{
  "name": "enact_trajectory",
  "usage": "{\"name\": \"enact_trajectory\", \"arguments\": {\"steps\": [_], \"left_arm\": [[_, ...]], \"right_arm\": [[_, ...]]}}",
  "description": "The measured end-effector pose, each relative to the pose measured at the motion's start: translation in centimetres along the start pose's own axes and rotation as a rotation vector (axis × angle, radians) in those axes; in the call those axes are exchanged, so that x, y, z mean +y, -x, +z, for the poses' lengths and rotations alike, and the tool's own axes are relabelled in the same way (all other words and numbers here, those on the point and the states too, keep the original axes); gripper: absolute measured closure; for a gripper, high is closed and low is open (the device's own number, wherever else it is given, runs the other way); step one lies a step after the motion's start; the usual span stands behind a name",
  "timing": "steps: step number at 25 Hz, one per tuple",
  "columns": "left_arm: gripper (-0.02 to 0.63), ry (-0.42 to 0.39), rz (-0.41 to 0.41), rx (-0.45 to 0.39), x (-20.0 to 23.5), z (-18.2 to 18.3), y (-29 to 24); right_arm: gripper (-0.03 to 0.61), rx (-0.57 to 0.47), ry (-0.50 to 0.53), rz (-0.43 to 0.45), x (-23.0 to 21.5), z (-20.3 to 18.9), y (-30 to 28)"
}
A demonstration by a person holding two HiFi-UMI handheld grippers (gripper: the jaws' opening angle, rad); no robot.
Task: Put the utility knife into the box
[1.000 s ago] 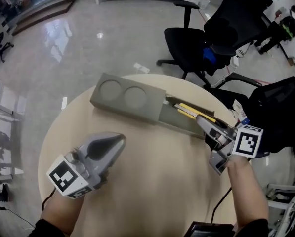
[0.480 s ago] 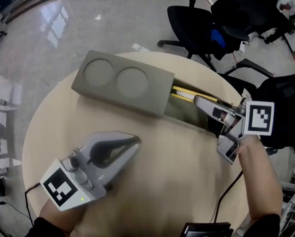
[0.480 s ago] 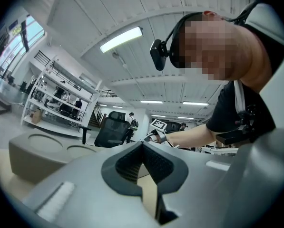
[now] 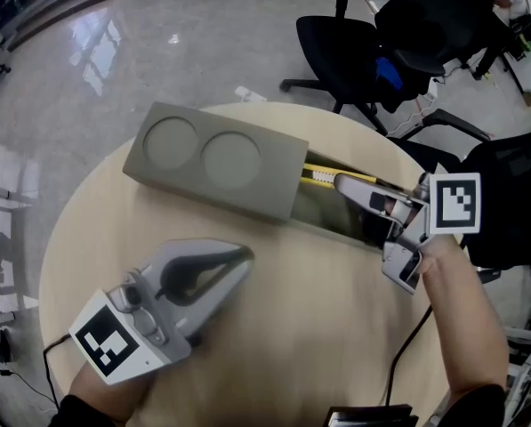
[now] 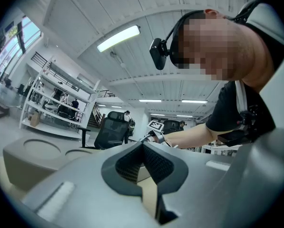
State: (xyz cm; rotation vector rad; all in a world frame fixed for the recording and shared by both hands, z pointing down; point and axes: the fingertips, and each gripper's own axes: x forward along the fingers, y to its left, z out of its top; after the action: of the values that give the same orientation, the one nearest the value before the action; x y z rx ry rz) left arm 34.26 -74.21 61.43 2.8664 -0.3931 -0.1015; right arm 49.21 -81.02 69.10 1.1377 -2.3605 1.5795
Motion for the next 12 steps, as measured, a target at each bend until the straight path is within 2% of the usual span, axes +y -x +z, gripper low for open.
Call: {"name": "enact_trajectory", "arguments": {"steps": [9,12], "left_arm": [[0.614,-0.026,0.018,0.011,0.7,0.3,-0.2],[0.614,-0.025,0.02,0.007,0.8,0.4,-0.2]], "right_arm": [[0.484,0.028,0.011,-0.062,-1.3,-0.3,-0.8],[0.453,0.07,0.04,-0.085,-1.5,-0.9,-1.0]]}}
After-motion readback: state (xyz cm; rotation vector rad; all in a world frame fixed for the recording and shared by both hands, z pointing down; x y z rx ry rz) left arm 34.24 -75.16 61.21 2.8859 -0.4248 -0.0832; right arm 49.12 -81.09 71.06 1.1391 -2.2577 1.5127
